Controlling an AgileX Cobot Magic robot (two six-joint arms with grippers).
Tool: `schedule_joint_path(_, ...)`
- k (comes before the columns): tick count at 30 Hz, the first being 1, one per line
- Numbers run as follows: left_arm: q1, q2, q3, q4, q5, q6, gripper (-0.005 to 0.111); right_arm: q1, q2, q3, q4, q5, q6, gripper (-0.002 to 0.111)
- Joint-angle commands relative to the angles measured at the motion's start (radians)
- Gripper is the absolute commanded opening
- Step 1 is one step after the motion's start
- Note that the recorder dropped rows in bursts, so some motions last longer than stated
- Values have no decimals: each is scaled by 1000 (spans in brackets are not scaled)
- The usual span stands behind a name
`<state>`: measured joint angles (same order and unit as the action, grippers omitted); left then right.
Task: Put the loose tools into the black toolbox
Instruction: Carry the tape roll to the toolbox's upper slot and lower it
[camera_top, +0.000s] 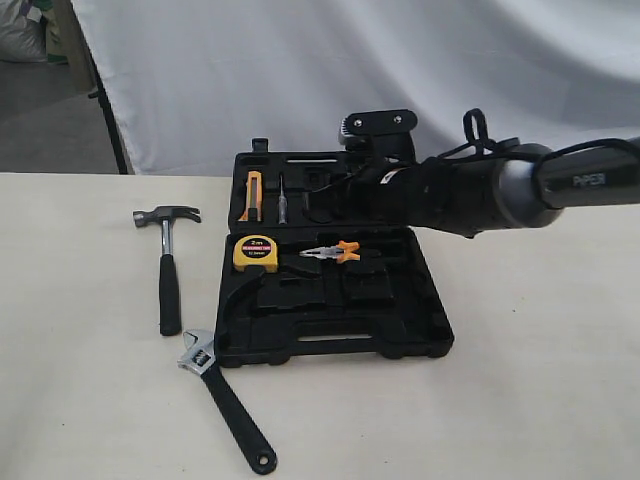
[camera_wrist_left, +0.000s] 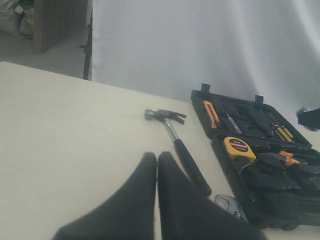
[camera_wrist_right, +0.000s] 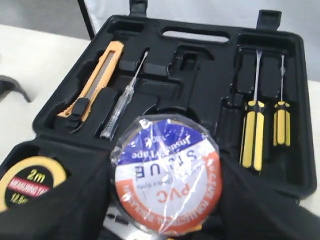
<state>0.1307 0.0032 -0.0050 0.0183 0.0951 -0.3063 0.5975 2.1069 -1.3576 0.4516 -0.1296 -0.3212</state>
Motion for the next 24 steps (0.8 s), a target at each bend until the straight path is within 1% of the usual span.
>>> schedule_joint_path(1,25,-3,-3,4,-7,-5,1,-14,112,-156,-9,38,-19,0)
schedule_joint_path(7,25,-3,-3,4,-7,-5,1,-14,252,-357,-9,130,-24,0)
schedule_joint_path(11,25,-3,-3,4,-7,-5,1,-19,317,-441,-9,166,-28,0)
schedule_joint_path(15,25,-3,-3,4,-7,-5,1,-21,352,-469,-9,166,-67,0)
schedule_joint_path(24,25,-3,-3,4,-7,-5,1,-28,355,-469,-9,166,-67,0)
